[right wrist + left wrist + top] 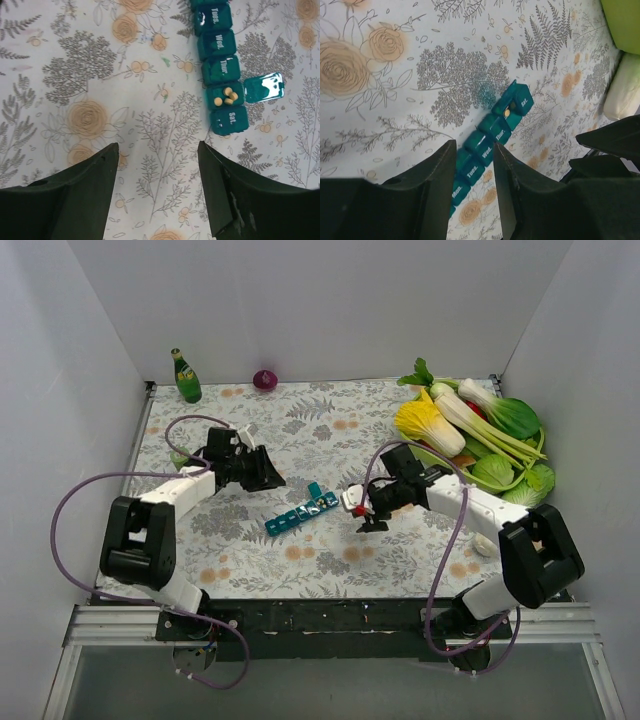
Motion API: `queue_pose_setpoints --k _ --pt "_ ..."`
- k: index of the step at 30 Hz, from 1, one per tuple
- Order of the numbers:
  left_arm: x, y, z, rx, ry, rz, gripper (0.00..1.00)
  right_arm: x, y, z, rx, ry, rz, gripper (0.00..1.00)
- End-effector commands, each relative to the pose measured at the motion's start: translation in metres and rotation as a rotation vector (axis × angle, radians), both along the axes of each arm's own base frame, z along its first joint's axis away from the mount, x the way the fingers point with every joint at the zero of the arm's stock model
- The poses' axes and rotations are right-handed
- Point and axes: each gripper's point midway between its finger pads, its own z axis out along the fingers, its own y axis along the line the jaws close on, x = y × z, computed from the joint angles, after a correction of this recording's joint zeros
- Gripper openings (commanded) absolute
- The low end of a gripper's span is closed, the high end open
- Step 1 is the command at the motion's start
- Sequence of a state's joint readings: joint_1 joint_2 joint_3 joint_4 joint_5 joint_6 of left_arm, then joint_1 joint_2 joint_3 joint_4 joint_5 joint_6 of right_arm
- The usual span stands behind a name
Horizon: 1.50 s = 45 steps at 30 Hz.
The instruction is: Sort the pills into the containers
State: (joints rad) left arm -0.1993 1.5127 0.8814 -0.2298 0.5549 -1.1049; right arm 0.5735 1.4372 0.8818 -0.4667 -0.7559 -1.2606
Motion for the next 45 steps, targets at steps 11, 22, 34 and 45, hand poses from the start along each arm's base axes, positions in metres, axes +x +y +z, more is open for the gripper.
queue_pose_setpoints --k 11,22,34,45 --pt "-0.006 0.003 0.038 0.205 -0.350 -0.195 0.87 0.056 0.040 0.023 0.005 0.000 0.020 0.81" --pt "-0.072 -0.006 -0.011 0.389 -0.642 -0.757 0.97 0.063 0.055 0.032 0.019 0.100 0.026 0.81" --pt "-0.073 -0.014 -0.040 0.507 -0.628 -0.833 0.89 0.065 0.050 0.018 -0.019 0.112 -0.017 0.81" --pt "-0.074 -0.013 -0.062 0.568 -0.600 -0.839 0.74 0.091 0.069 0.031 0.048 0.201 -0.058 0.81"
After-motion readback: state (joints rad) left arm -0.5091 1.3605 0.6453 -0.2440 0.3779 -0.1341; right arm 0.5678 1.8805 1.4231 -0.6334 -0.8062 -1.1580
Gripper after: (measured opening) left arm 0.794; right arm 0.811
